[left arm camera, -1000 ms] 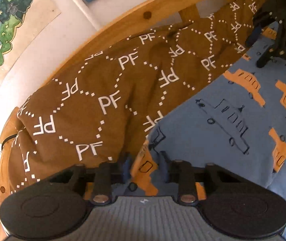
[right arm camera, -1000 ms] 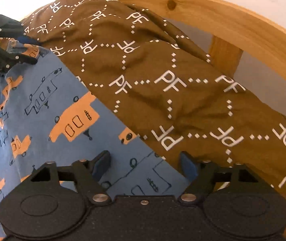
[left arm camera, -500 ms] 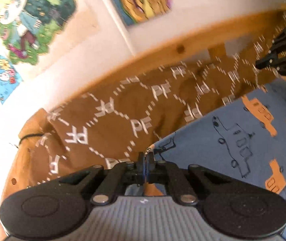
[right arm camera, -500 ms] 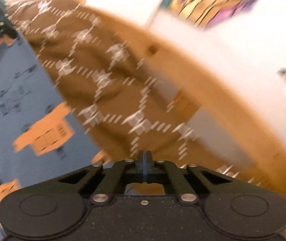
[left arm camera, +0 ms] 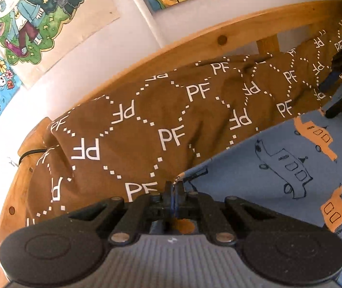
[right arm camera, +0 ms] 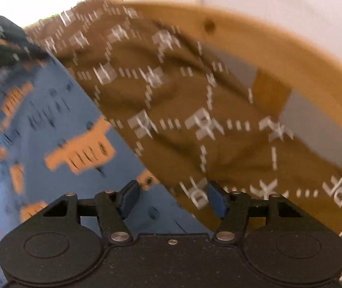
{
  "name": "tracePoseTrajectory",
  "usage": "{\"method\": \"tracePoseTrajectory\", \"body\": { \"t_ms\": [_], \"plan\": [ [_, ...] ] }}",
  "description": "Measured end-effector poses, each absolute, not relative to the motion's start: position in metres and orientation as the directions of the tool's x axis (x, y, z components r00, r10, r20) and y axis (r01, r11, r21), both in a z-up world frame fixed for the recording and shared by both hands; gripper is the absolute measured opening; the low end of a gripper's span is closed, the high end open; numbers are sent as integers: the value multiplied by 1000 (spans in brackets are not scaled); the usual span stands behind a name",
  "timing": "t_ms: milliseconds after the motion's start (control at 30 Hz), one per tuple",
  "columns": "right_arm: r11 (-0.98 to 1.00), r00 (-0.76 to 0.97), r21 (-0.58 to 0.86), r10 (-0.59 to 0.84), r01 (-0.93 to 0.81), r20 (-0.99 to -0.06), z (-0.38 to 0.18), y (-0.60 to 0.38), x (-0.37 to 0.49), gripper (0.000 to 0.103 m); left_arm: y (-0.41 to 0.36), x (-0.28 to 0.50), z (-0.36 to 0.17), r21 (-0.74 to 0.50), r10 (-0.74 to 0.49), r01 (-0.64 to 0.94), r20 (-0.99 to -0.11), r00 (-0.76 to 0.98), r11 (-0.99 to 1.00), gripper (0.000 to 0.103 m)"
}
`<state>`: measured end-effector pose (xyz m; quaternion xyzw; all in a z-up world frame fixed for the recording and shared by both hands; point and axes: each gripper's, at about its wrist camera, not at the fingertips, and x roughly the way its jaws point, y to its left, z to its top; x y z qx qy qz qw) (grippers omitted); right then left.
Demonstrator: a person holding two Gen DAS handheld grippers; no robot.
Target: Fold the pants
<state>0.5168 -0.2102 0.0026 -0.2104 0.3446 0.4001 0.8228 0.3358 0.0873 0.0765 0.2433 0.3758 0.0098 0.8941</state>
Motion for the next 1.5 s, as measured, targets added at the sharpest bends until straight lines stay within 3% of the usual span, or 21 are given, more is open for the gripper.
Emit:
{"method": "tracePoseTrajectory", "body": {
  "t_ms": [67,200,233,467,633,767,967,1100,1167,1200,1233,1300,1500],
  "plan": [
    [609,445,-46,524,-792,-726,-3,-210,516,60,87,336,75,448,201,169,-666,718,878,1],
    [560,392,-33,536,-828,-748,-6,-201,502,13,88,334,74,446,198,171,-667,718,879,1],
    [551,401,-57,528,-832,-748,-7,-198,496,9,88,334,74,445,198,170,-666,720,879,1],
    [573,533,-207,487,-793,-692,0,-186,464,0,86,327,81,457,200,160,-643,740,875,1],
    [624,694,-360,444,-693,-566,21,-176,457,0,87,330,92,445,218,98,-605,766,890,1],
    [676,772,-404,419,-617,-479,41,-164,471,0,90,338,92,446,261,42,-594,761,894,1],
    [671,774,-432,359,-602,-522,14,-134,493,0,100,354,79,436,296,14,-633,716,900,3],
    [684,771,-408,370,-604,-519,8,-134,499,3,103,354,78,418,267,37,-643,718,908,11],
    [680,750,-375,405,-630,-524,15,-143,499,10,108,351,84,382,230,46,-644,730,923,43],
    [678,739,-359,421,-642,-525,19,-147,498,28,111,348,87,378,228,38,-631,742,925,70],
    [677,729,-340,440,-653,-524,22,-150,497,46,114,345,91,377,228,28,-616,754,926,82],
    [666,705,-303,488,-682,-515,29,-160,495,58,120,339,98,361,199,40,-600,775,932,83],
    [617,667,-310,509,-724,-544,26,-154,493,66,130,329,107,294,78,153,-645,760,944,87]
  ]
}}
